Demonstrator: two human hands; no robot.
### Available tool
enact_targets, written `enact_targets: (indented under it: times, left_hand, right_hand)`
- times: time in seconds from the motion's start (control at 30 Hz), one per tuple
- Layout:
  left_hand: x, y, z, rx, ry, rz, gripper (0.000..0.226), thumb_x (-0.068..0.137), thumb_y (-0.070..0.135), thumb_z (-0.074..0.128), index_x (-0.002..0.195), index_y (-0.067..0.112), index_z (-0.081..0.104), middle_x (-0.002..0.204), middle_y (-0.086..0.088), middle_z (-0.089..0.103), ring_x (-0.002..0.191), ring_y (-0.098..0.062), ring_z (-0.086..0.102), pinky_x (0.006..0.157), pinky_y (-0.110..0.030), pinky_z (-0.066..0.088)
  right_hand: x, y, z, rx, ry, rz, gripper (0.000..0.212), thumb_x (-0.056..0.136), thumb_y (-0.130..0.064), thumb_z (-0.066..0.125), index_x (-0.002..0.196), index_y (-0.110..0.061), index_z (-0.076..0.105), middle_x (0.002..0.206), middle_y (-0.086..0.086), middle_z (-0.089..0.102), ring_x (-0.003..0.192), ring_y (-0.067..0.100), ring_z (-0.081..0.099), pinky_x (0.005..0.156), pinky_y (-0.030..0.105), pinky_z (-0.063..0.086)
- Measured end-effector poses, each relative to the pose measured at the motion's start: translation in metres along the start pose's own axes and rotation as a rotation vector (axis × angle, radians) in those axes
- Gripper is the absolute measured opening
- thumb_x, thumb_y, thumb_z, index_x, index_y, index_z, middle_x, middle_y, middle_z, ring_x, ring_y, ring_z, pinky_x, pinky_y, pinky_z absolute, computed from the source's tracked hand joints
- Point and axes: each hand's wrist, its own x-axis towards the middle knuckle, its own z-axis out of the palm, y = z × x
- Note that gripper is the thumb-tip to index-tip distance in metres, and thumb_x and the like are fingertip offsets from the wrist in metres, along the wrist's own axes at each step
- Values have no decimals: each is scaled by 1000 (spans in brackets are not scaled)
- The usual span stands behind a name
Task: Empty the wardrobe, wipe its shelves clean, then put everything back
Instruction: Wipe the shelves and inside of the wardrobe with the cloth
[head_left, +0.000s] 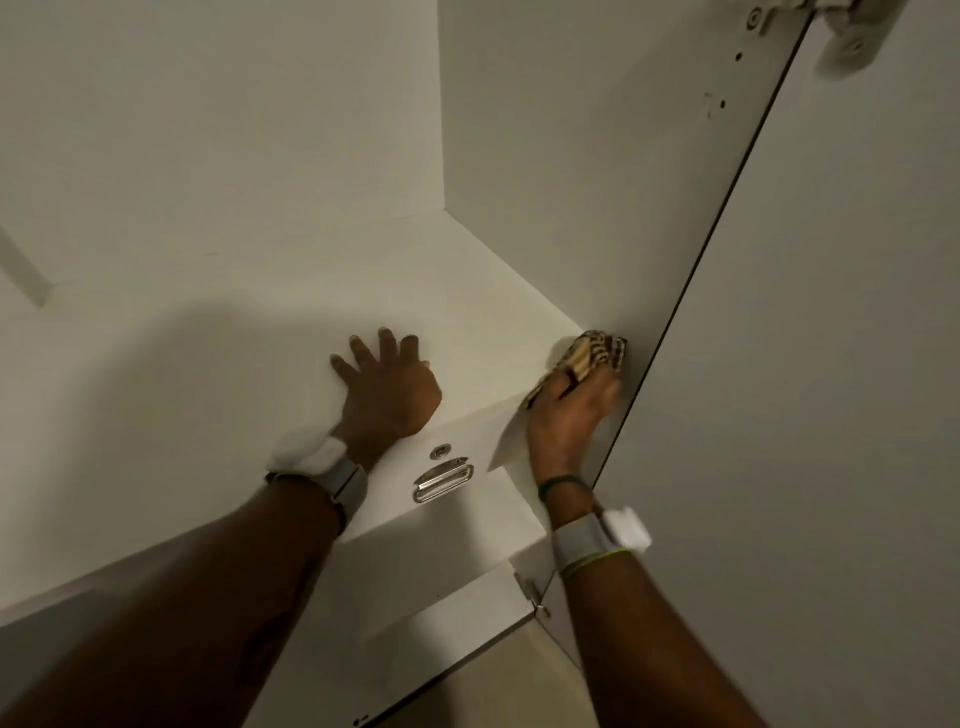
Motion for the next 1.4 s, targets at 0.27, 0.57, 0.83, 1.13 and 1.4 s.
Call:
enact_targets:
  times: [0.27,0.57,0.83,1.13,1.4]
  left_hand:
    - [4,-5,0,-61,72,7,49,102,36,33,148,19,32,161,-13,25,148,-51,13,115,-71,9]
    - [4,-3,-3,-85,54,-5,51,102,37,33,150,20,31,162,-12,24,149,-48,12,117,-69,7]
    - [1,-2,-6,-113,31,-20,52,102,37,32,151,21,31,164,-11,22,150,-47,10,118,-68,4]
    - [0,-60,-28,-123,-175,223,61,102,62,31,158,40,21,168,9,11,155,-24,7,125,-43,6]
    - [-45,-161,-51,-222,-291,437,48,106,43,42,154,42,34,165,16,18,153,-5,10,126,-33,10]
  right_hand:
    - [-7,37,-4,69,-19,-24,42,95,-5,56,134,7,46,135,21,48,126,24,44,112,13,25]
    - [-24,54,-20,63,-55,116,44,94,8,55,137,9,45,134,14,52,120,6,46,98,-7,19]
    - [-53,75,-17,0,-306,384,41,98,-9,52,139,-3,48,130,21,60,119,33,59,96,28,45]
    - [-39,24,-3,47,-79,160,61,93,11,40,153,1,34,157,10,36,138,14,35,104,-6,8]
    - [-137,-21,12,65,-162,173,57,103,1,39,158,-8,26,159,8,35,139,7,31,109,-2,10]
